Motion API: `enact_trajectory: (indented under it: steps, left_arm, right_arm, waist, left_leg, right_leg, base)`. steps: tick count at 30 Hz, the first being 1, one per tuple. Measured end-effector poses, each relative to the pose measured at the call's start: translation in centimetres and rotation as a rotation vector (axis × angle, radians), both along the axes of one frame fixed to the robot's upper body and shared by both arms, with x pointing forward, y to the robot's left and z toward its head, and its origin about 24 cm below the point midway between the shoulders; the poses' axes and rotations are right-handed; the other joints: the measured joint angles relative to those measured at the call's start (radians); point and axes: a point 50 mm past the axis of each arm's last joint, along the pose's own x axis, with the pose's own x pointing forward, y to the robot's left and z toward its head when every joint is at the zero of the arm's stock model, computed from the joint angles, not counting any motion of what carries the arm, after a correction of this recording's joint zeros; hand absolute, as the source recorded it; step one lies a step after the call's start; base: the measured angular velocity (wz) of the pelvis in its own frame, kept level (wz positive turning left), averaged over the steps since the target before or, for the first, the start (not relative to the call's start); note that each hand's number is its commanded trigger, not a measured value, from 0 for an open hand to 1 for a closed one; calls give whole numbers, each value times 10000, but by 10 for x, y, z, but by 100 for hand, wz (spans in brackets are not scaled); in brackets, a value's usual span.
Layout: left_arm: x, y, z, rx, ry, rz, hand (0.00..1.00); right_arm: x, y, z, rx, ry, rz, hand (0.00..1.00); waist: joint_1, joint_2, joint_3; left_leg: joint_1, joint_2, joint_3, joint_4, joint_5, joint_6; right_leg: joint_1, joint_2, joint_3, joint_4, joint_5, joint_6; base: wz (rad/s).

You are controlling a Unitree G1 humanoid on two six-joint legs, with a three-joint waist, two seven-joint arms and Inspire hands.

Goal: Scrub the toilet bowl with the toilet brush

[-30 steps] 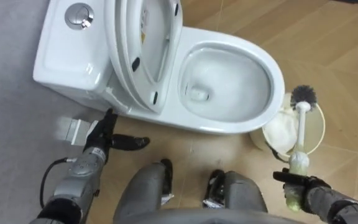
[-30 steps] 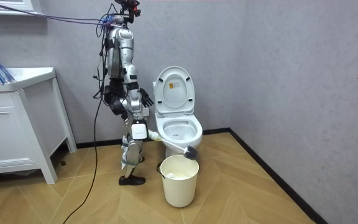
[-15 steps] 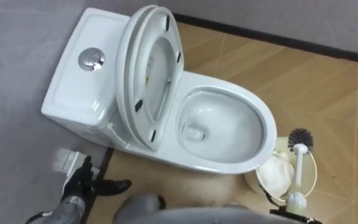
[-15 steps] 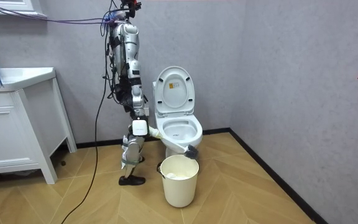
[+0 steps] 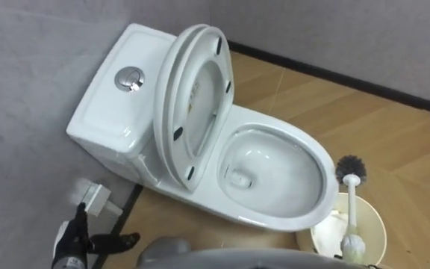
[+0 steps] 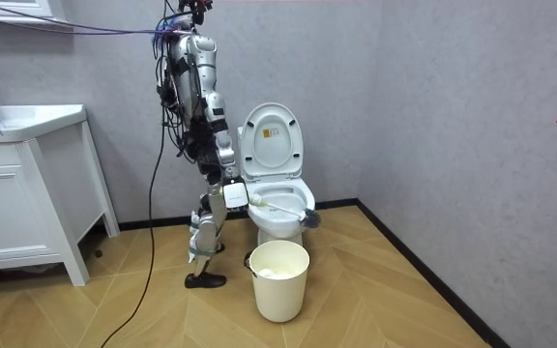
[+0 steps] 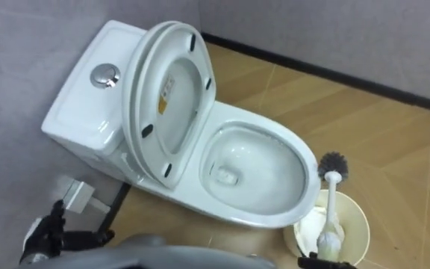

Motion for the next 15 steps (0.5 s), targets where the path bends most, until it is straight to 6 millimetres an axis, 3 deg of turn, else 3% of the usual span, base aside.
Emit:
enact_trajectory:
  steps: [4,7,12,15]
  left_arm:
    - [11,0,12,854,-519,-573,0]
    - [32,-1,37,1851,-1733,-1042,0]
    - [74,-10,96,4151,-4515,-2280,0]
    - [85,-14,122,4824,-5765,-2344,0]
  right_arm:
    - [-3,-1,0,-224,143,-41,100]
    - [-4,-2,0,-375,132,-66,100]
    - [-2,1,-1,-503,55,386,100]
    - [-3,3,-1,-561,33,401,100]
  waist:
    - [216,-28,-3]
    - [251,-53,-13]
    - [264,-98,-29]
    - [234,-64,-43]
  left_leg:
    - [73,-7,-120,2,-8,-14]
    - [54,-11,-225,25,-26,-45]
    - [77,-32,-315,-138,-8,-101]
    - [74,-78,-449,-159,6,-109]
  right_leg:
    - [232,91,-81,-303,115,10]
    - [282,118,-167,-310,144,8]
    - [283,137,-185,-413,166,13]
    - [326,151,-179,-502,219,12]
  base:
    - [8]
    - [13]
    - [3]
    - [4]
